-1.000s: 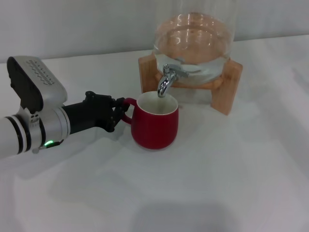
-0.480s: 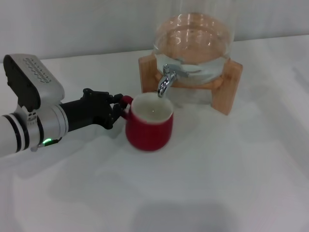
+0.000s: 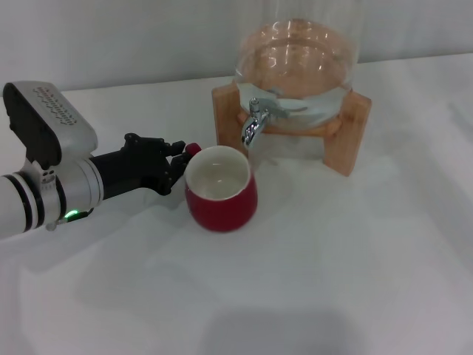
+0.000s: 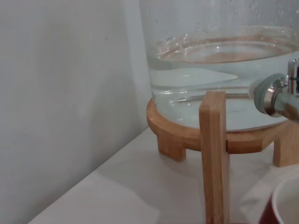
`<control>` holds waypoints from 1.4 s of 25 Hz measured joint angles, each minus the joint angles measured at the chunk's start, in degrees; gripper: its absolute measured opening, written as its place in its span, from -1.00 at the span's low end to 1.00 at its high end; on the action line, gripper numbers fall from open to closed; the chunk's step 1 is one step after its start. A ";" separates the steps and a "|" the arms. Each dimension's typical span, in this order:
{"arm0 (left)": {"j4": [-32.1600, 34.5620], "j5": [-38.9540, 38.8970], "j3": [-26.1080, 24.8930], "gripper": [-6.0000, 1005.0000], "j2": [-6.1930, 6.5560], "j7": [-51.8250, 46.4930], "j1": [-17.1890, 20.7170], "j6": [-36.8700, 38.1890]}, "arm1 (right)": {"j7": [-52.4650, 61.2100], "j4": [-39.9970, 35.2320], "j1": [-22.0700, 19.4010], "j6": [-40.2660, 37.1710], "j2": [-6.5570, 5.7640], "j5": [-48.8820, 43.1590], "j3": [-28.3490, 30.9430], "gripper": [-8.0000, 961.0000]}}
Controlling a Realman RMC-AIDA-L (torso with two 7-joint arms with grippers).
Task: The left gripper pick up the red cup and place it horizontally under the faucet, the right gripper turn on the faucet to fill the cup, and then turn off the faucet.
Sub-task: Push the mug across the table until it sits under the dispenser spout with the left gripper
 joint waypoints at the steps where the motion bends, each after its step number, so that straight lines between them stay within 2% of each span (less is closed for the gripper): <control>1: 0.00 -0.01 0.01 -0.65 0.00 -0.04 0.00 0.02 | 0.00 -0.02 0.00 0.01 0.00 0.00 0.00 0.32; 22: -0.41 0.26 1.56 -0.66 -0.22 -1.71 1.27 -1.37 | 0.00 -0.02 -0.49 0.14 -0.05 0.37 0.54 0.32; 27: 0.53 0.04 1.59 -0.66 -0.25 -2.43 2.78 -4.33 | 0.00 -0.08 -0.78 0.42 -0.08 0.68 1.03 0.32; 35: 8.57 -0.22 4.62 -0.66 -0.31 -6.68 8.87 -6.02 | 0.00 -0.37 -0.76 0.52 -0.09 0.71 1.18 0.32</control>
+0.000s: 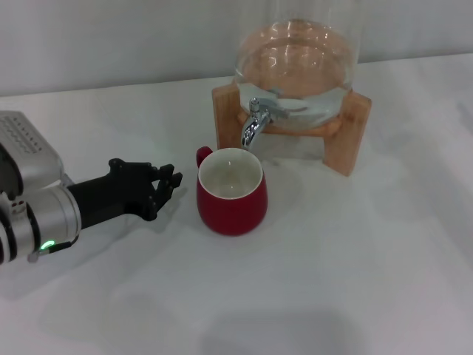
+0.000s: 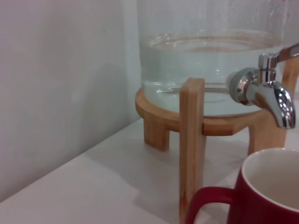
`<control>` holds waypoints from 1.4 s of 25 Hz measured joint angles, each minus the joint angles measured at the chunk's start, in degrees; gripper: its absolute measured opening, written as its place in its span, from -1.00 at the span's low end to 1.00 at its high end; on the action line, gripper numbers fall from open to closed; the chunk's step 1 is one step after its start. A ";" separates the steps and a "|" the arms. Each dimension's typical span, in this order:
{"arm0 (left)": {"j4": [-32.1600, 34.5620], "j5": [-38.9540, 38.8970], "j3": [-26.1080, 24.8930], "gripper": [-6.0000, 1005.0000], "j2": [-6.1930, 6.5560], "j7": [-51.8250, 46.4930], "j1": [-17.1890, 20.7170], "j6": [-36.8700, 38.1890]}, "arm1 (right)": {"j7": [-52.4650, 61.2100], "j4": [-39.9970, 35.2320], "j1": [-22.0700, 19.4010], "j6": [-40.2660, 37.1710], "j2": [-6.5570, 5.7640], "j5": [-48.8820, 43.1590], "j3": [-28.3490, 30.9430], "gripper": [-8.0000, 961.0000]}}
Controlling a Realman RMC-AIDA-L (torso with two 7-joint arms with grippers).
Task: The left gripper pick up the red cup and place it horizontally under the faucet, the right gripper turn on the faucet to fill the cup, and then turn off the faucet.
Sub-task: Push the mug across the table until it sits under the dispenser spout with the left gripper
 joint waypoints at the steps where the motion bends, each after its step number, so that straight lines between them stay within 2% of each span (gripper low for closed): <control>1: 0.95 -0.07 0.74 -0.66 0.00 -0.49 0.72 -0.40 | 0.00 -0.04 0.03 0.00 0.00 0.00 0.02 0.32; 5: 3.64 -1.22 3.79 -0.66 0.01 -0.82 3.15 -0.87 | 0.00 -0.10 0.10 0.00 0.00 0.00 0.04 0.32; 8: 5.81 -4.45 8.13 -0.66 0.04 -0.79 5.21 -1.33 | 0.00 -0.11 0.12 0.00 0.00 0.00 0.06 0.32; 13: 13.31 -9.90 16.95 -0.66 0.14 -0.86 11.05 -1.10 | 0.00 -0.16 0.02 0.00 0.00 0.00 0.06 0.32; 16: 15.32 -12.27 19.50 -0.66 0.27 -1.09 12.64 -1.00 | 0.00 -0.17 -0.07 0.00 0.00 -0.01 0.10 0.32; 25: 14.13 -12.82 19.79 -0.66 0.33 -2.48 11.45 0.00 | 0.00 -0.44 -0.20 0.33 0.00 -0.01 0.15 0.32; 35: 9.98 -12.98 19.89 -0.66 0.35 -2.48 7.04 0.76 | -0.48 -1.01 -0.21 0.43 0.00 -0.01 0.37 0.32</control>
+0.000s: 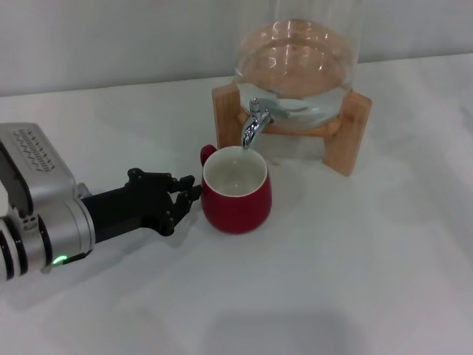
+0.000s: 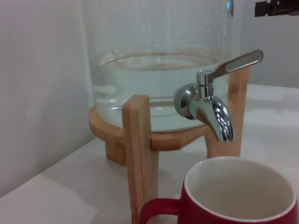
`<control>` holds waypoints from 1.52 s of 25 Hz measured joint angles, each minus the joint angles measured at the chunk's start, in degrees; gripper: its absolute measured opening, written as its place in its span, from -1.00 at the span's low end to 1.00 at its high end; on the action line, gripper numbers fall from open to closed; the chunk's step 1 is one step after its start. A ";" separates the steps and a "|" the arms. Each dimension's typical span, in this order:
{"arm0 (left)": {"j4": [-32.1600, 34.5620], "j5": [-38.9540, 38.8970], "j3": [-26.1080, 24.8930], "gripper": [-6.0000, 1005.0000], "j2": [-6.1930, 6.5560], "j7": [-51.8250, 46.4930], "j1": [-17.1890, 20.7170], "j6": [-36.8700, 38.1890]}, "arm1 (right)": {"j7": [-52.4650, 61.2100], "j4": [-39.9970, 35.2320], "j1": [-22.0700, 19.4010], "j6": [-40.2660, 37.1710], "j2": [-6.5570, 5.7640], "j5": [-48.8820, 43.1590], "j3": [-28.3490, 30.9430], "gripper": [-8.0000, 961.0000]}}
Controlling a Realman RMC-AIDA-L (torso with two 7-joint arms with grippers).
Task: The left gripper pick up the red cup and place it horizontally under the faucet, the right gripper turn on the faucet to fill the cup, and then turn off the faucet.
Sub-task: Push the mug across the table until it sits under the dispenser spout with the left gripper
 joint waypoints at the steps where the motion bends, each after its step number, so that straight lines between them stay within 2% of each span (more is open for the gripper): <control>1: -0.03 -0.03 -0.02 -0.66 0.01 0.08 -0.14 0.04 | -0.01 -0.02 0.00 0.01 0.00 0.00 0.02 0.32; 14: -1.53 -0.33 -0.51 -0.66 0.22 -0.07 -3.47 2.91 | -0.19 -0.05 0.52 -0.07 0.00 0.00 0.03 0.32; 21: -1.62 -0.35 -0.28 -0.66 0.20 0.07 -3.92 3.34 | -0.22 -0.05 0.50 -0.13 0.01 0.00 0.03 0.32; 25: -0.66 -0.35 1.72 -0.66 -0.01 -0.04 -3.35 3.05 | -0.23 -0.13 0.30 -0.10 0.00 0.02 0.60 0.32; 29: 2.31 -0.41 4.44 -0.66 -0.10 -0.71 -0.87 3.26 | -0.23 -0.69 0.30 -0.01 0.00 0.07 1.28 0.32; 38: 4.51 -0.83 5.37 -0.65 -0.09 -0.51 0.90 3.21 | -0.44 -0.82 0.52 0.14 0.00 0.10 1.27 0.32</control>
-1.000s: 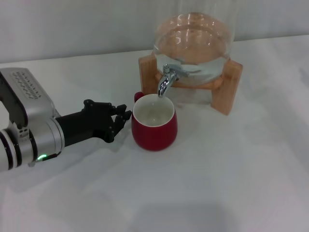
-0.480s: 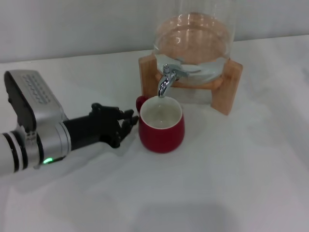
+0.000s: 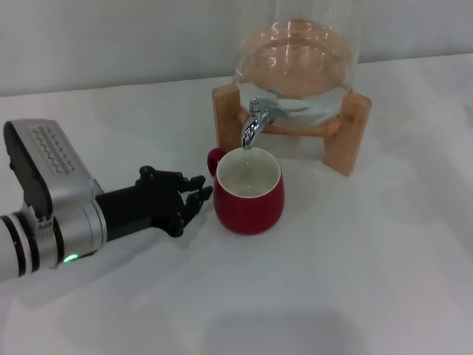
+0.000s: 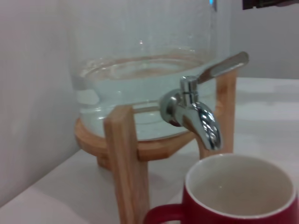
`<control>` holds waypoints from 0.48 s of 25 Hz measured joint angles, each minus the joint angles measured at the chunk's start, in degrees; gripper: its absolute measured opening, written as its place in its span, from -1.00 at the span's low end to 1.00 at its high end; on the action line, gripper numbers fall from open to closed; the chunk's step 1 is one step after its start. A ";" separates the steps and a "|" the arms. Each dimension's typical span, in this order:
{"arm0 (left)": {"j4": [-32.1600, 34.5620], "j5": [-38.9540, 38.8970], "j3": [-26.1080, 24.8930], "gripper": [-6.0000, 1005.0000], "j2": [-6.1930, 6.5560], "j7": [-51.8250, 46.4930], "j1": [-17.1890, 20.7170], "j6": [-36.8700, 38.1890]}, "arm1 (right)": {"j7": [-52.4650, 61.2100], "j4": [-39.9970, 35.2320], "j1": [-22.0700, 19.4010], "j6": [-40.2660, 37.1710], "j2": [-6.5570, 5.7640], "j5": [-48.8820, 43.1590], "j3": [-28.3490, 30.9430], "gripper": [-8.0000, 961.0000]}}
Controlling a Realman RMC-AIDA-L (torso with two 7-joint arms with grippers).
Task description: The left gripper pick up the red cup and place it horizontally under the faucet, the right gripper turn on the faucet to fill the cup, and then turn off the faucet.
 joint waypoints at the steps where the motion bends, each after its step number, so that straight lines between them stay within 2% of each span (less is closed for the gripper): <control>1: 1.13 0.12 1.26 -0.65 0.12 0.66 1.17 -0.13 | 0.00 -0.01 -0.02 0.01 0.00 0.00 0.01 0.32; 3: 2.73 0.18 2.09 -0.65 0.23 0.79 2.78 -0.17 | 0.00 -0.02 -0.16 0.03 0.00 0.00 0.04 0.32; 9: 15.28 0.17 2.78 -0.65 0.32 0.57 14.16 -0.31 | 0.06 -0.02 -0.44 0.05 0.00 0.24 0.08 0.32; 12: 19.16 -1.45 2.05 -0.64 0.33 0.53 17.96 -0.33 | 0.01 -0.02 -0.49 0.05 0.00 0.47 0.09 0.32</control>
